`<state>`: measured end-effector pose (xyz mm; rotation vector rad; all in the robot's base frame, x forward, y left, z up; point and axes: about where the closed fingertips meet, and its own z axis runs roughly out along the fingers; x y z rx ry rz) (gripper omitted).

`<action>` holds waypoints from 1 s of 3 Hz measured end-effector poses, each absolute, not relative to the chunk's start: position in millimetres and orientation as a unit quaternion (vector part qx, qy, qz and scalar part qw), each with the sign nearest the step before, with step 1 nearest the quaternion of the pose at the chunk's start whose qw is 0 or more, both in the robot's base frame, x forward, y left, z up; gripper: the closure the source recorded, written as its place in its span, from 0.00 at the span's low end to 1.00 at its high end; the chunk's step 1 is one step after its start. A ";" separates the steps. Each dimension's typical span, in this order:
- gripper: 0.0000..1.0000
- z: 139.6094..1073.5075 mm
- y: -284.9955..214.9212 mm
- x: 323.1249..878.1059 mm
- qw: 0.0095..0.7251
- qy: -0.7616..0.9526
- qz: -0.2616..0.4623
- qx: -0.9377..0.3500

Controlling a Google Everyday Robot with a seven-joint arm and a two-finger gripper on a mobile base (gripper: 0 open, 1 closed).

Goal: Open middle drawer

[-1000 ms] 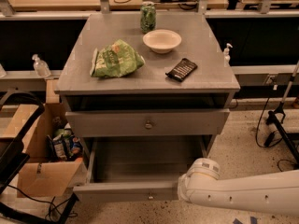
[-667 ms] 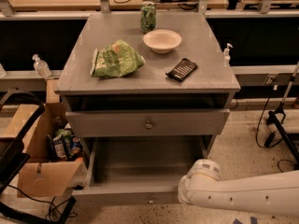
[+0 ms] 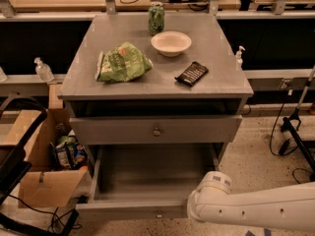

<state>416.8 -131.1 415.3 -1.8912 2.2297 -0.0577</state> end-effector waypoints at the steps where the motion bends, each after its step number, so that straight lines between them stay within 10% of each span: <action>1: 1.00 419.8 -131.1 416.9 0.108 0.758 -0.020 -0.643; 3: 1.00 420.1 -131.1 416.9 0.108 0.758 -0.020 -0.643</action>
Offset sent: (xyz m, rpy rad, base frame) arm -0.1722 0.0430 -0.0465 0.1256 0.3375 -0.0537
